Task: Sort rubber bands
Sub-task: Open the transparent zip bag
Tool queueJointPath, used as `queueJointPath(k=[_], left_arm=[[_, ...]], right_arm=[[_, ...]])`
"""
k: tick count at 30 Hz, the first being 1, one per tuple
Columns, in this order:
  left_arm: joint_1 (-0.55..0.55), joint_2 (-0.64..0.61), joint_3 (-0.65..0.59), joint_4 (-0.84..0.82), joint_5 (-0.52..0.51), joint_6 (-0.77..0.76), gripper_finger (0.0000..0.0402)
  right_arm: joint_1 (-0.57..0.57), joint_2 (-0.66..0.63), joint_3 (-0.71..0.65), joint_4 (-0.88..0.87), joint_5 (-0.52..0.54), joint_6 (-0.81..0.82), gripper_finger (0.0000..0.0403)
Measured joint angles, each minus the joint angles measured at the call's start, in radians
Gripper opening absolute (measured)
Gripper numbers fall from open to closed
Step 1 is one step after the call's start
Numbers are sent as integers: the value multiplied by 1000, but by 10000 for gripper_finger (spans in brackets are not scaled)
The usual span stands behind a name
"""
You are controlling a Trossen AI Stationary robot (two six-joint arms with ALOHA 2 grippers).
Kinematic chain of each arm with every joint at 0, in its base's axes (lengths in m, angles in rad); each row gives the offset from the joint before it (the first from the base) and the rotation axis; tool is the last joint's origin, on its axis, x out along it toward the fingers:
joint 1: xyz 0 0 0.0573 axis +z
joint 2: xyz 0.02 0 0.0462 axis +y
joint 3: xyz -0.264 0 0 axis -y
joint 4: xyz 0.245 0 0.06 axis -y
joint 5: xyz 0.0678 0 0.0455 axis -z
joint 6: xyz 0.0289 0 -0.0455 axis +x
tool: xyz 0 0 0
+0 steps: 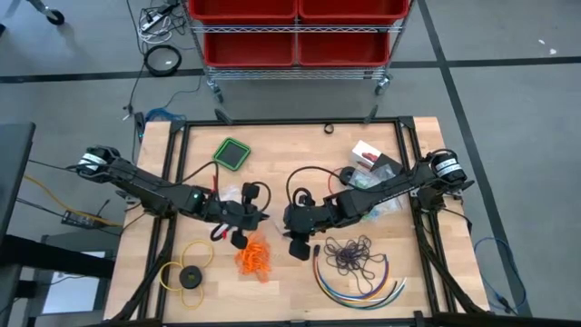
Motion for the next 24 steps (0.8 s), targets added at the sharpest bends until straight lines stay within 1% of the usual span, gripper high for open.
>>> queueJointPath(k=[10, 16, 19, 24], left_arm=[[-12, 9, -1, -69, 0, 44, 2], [-33, 81, -1, -70, 8, 67, 2], [-33, 119, -1, -54, 8, 56, 2], [-33, 132, -1, -4, 8, 44, 2]], right_arm=[[0, -3, 0, 19, 6, 48, 84], [-1, -3, 0, 7, 24, 67, 84], [-2, -3, 0, -31, 40, 81, 84], [0, -2, 0, -31, 42, 83, 84]])
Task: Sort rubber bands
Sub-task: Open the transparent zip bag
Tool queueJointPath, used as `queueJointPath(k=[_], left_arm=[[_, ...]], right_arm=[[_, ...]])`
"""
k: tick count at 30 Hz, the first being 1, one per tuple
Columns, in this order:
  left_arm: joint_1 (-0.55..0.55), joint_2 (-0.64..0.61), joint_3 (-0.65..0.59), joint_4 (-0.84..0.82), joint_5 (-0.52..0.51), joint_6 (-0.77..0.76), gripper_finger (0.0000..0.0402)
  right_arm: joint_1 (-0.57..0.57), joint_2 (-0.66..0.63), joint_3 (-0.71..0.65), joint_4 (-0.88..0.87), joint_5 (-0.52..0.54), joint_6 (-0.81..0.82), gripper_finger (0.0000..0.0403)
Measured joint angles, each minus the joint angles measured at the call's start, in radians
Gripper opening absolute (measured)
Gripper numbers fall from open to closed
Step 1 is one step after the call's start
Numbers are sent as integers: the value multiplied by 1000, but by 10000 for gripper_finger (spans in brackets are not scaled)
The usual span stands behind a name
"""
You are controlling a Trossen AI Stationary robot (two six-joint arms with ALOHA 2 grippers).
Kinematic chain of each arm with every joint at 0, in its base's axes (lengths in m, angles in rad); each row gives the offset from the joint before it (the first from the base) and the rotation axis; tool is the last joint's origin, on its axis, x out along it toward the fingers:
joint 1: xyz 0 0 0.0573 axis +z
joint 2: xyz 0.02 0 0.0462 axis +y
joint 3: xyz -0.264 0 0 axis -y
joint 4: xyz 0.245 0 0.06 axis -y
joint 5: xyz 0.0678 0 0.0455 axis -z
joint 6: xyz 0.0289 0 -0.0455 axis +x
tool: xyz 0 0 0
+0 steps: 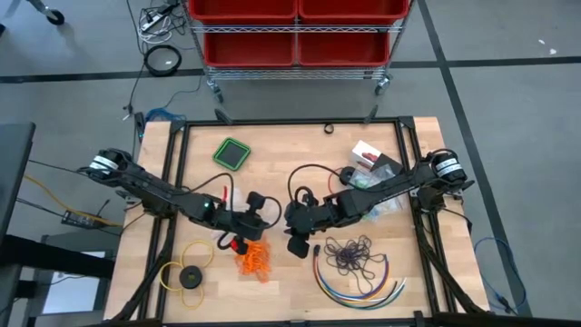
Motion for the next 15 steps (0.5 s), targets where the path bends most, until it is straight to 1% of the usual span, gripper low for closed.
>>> queueJointPath(k=[3, 7, 12, 15], left_arm=[[0, 0, 0, 14, 0, 7, 2], [0, 0, 0, 21, 13, -1, 2], [0, 0, 0, 21, 15, -8, 2], [0, 0, 0, 22, 15, -8, 2]], right_arm=[[6, 0, -4, 4, 0, -7, 84], [9, 1, -47, 24, 4, -2, 84], [14, 2, -128, 123, 8, 21, 84], [15, 3, -146, 164, 4, 27, 84]])
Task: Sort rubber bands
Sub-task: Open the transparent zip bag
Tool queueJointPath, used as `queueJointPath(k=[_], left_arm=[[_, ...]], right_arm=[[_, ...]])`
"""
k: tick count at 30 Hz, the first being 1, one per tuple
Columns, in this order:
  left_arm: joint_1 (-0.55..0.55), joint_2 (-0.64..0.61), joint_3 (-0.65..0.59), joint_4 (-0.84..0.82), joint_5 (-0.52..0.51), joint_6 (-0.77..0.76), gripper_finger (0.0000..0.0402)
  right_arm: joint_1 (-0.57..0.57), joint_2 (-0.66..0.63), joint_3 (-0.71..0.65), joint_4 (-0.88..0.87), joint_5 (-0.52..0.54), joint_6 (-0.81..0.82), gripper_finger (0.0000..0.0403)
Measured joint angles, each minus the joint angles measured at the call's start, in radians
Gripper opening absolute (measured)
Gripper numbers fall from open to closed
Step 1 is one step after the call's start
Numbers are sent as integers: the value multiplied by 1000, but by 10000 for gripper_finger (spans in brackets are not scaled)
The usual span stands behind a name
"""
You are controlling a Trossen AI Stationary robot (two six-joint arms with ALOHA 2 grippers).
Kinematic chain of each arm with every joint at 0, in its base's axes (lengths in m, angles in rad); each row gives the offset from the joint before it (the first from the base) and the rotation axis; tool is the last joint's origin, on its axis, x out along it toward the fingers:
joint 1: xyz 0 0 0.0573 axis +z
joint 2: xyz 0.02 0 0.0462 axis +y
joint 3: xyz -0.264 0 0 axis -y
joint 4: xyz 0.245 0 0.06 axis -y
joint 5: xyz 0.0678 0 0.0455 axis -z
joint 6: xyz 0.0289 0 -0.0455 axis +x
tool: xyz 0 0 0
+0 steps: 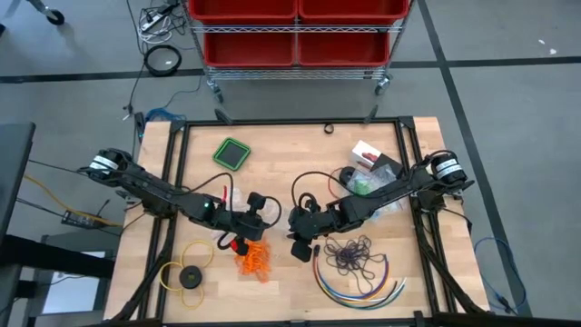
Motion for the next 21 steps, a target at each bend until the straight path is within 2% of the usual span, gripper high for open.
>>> queueJointPath(k=[21], left_arm=[[0, 0, 0, 37, 37, -4, 2]], right_arm=[[-3, 0, 0, 3, 25, -17, 84]])
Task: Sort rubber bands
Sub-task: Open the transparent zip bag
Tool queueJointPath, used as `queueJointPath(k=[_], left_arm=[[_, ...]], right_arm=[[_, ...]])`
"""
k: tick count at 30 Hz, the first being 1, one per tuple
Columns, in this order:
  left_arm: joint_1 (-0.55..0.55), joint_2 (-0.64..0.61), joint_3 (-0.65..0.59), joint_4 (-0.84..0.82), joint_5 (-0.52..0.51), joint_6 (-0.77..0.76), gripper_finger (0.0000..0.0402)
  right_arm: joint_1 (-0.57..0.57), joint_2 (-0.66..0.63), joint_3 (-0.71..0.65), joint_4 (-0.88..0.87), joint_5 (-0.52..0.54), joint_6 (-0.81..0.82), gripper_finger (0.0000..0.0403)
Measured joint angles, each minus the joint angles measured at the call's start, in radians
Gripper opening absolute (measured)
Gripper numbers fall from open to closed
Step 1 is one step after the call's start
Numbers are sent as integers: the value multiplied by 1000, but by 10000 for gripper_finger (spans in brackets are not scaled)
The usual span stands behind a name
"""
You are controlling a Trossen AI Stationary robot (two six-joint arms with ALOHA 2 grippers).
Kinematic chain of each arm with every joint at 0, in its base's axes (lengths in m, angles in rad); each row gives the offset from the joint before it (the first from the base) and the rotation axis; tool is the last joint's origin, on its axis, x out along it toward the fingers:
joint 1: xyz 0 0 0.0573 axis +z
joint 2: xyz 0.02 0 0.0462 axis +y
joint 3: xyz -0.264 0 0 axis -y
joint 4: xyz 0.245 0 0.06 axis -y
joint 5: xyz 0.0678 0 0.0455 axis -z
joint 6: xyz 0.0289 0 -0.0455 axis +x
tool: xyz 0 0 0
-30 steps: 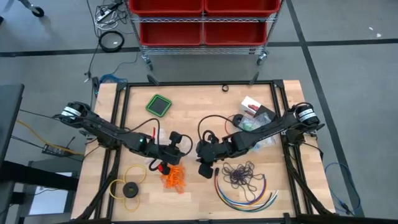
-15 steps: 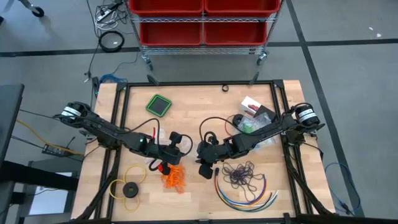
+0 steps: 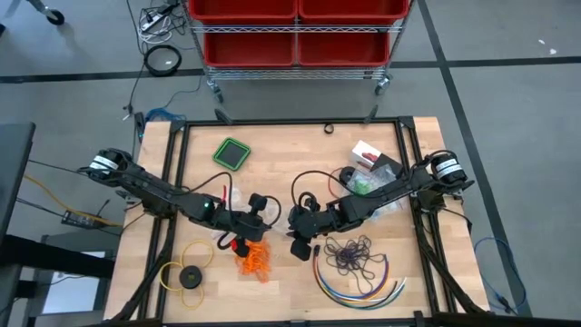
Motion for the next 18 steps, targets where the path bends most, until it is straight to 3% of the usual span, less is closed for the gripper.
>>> queueJointPath(k=[18], left_arm=[[0, 0, 17, 25, 24, 1, 2]], right_arm=[[-3, 96, 0, 38, 5, -1, 82]])
